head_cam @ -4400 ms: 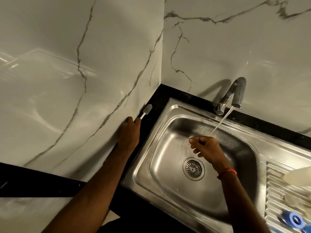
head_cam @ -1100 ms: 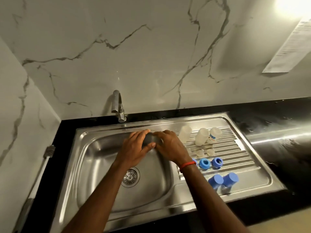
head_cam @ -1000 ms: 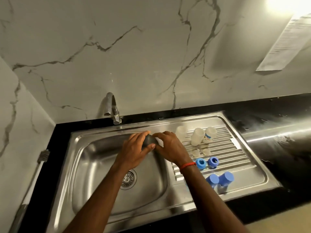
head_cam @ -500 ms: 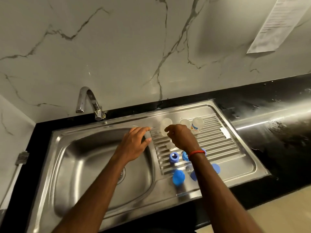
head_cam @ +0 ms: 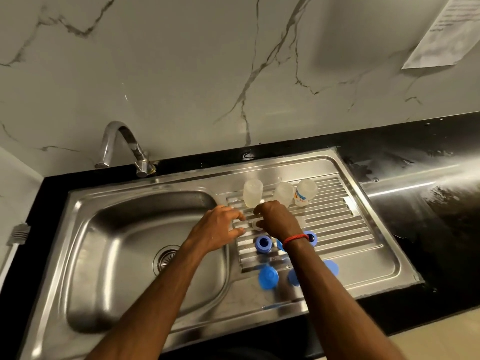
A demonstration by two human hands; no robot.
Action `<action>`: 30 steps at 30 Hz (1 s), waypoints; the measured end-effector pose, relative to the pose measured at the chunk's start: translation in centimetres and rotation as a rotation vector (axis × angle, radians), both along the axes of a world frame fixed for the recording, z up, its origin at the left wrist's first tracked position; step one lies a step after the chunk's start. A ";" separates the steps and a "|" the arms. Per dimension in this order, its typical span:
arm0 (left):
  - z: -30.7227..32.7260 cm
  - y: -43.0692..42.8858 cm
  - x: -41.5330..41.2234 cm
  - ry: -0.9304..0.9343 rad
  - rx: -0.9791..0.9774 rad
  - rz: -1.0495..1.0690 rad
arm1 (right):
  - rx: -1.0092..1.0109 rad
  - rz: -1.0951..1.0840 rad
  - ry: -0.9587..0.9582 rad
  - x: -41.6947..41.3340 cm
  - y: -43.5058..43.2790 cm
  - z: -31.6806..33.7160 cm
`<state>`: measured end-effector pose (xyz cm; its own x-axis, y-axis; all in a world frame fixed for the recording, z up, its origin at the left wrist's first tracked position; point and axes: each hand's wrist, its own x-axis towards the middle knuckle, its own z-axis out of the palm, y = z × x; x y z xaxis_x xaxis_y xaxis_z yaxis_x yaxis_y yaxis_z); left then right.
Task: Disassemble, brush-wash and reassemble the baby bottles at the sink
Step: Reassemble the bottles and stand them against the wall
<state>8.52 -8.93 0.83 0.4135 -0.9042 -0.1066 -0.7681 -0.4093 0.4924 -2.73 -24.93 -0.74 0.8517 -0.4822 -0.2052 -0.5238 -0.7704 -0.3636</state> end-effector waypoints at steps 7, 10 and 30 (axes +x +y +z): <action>-1.5 -1.2 -0.6 0.086 0.038 -0.045 | -0.048 0.016 -0.018 0.3 -0.3 -1.3; -1.8 -1.7 -0.9 0.084 0.060 -0.074 | -0.018 -0.017 -0.070 0.3 -0.5 -0.9; -2.6 -1.9 -3.1 0.016 -0.051 -0.111 | -0.004 -0.081 -0.217 -0.1 -0.4 3.0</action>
<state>5.45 -10.78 -1.80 0.3088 -0.9489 -0.0649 -0.7991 -0.2958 0.5234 -2.80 -25.30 2.31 0.8339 -0.5516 -0.0196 -0.4941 -0.7303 -0.4717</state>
